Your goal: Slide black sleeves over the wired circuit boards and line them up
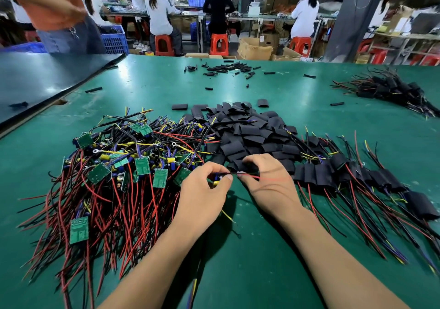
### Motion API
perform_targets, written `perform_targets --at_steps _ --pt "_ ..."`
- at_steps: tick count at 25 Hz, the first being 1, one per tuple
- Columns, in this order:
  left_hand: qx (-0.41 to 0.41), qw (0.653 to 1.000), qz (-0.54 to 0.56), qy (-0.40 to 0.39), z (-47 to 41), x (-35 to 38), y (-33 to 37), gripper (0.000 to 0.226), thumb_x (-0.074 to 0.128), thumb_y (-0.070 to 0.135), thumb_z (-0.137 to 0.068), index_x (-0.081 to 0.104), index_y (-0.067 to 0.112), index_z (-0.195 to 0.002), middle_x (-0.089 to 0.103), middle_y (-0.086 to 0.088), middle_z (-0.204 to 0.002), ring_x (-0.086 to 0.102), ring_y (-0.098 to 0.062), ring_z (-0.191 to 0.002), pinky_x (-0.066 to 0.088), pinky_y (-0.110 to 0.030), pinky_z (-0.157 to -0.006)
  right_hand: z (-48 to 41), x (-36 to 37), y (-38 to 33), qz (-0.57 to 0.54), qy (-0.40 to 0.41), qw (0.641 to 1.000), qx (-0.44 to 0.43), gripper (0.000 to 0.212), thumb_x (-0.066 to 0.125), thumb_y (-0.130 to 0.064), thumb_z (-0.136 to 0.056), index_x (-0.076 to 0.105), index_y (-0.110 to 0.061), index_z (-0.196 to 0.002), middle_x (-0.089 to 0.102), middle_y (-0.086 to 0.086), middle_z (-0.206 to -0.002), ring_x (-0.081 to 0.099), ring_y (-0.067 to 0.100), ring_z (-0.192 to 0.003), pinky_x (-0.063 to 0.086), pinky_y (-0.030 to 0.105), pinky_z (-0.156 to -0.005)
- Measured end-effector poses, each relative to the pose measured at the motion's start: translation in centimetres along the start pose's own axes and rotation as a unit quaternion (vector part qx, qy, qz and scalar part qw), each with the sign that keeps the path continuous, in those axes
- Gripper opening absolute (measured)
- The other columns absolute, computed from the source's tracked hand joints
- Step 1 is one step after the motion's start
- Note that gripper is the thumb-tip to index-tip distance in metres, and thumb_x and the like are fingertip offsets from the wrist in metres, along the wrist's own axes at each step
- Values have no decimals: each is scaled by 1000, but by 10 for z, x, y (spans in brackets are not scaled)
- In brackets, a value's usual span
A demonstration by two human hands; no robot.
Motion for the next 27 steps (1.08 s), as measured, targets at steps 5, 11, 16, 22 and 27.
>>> perform_targets --at_steps 5,11,16,22,27 --pt "24 1000 -16 13 0 -4 5 16 68 31 -91 68 23 -77 61 9 -54 47 -6 -48 36 -16 -49 5 -20 8 -141 85 985 44 8 74 -24 -87 70 -24 -94 70 -3 -95 60 6 -82 45 12 -78" --pt "3 1000 -4 -2 0 -2 3 27 53 33 -99 71 20 -84 42 11 -45 34 -8 -45 27 -22 -47 11 -30 19 -407 91 896 155 19 72 -19 -91 57 -17 -79 57 -10 -57 53 6 -49 44 19 -55" --pt "-11 996 67 -52 5 9 8 48 46 50 -100 58 12 -73 33 4 -46 30 -18 -49 25 -37 -52 24 -13 -16 -411 -11 907 93 23 74 -16 -89 56 -14 -75 58 -8 -54 54 8 -48 43 18 -50" --pt "22 998 35 -41 4 5 12 43 47 36 -103 54 15 -67 31 7 -50 30 -16 -51 26 -36 -55 27 -2 -18 -493 -80 858 121 23 77 -10 -85 65 -8 -104 76 9 -91 60 13 -62 51 24 -60" --pt "25 997 49 -47 3 5 11 21 54 21 -100 68 15 -85 53 5 -51 45 -13 -44 38 -23 -49 21 -11 -9 -582 -39 797 155 32 79 -19 -71 70 -13 -101 78 5 -98 70 12 -80 58 25 -73"
Point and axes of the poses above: each hand's wrist, its own z-axis away from the middle knuckle, its own x-axis out of the palm, y = z × x, the point moved 8 cm from there along -z, towards the middle knuckle
